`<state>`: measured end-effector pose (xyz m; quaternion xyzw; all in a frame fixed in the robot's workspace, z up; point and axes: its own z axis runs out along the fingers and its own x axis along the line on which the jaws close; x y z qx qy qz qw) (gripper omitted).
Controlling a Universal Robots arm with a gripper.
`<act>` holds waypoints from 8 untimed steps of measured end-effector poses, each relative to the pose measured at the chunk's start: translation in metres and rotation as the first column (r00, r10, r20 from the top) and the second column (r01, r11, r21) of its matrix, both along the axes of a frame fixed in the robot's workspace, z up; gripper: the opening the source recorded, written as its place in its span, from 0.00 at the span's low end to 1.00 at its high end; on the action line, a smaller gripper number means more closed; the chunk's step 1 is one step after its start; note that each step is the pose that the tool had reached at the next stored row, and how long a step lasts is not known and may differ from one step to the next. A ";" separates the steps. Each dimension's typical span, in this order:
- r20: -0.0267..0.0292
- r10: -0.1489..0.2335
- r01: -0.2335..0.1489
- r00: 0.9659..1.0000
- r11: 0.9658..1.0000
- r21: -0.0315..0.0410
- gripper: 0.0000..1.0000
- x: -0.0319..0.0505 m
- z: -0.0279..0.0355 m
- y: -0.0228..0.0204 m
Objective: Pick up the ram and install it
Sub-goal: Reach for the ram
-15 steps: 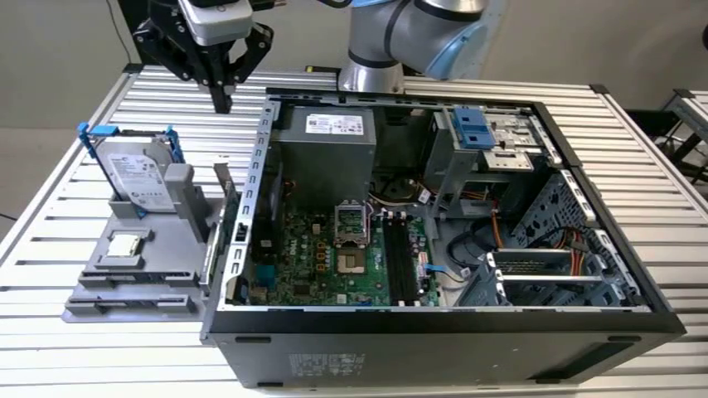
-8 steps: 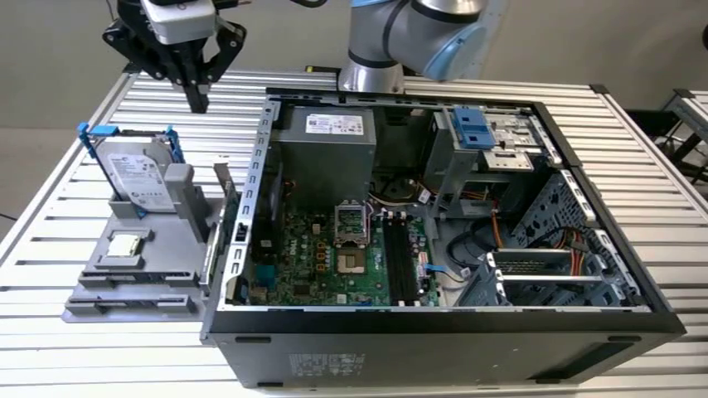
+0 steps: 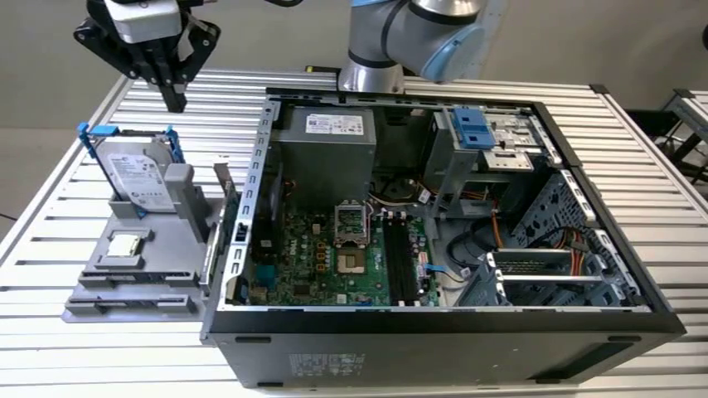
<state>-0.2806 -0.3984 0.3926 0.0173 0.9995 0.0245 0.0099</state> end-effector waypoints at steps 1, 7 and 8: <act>0.000 0.000 0.000 1.000 1.000 0.000 0.00 -0.0030 0.0000 0.0000; 0.000 0.000 0.000 1.000 1.000 0.000 0.00 -0.0218 0.0000 0.0000; 0.000 0.000 0.000 1.000 1.000 0.000 0.00 -0.0248 0.0000 0.0000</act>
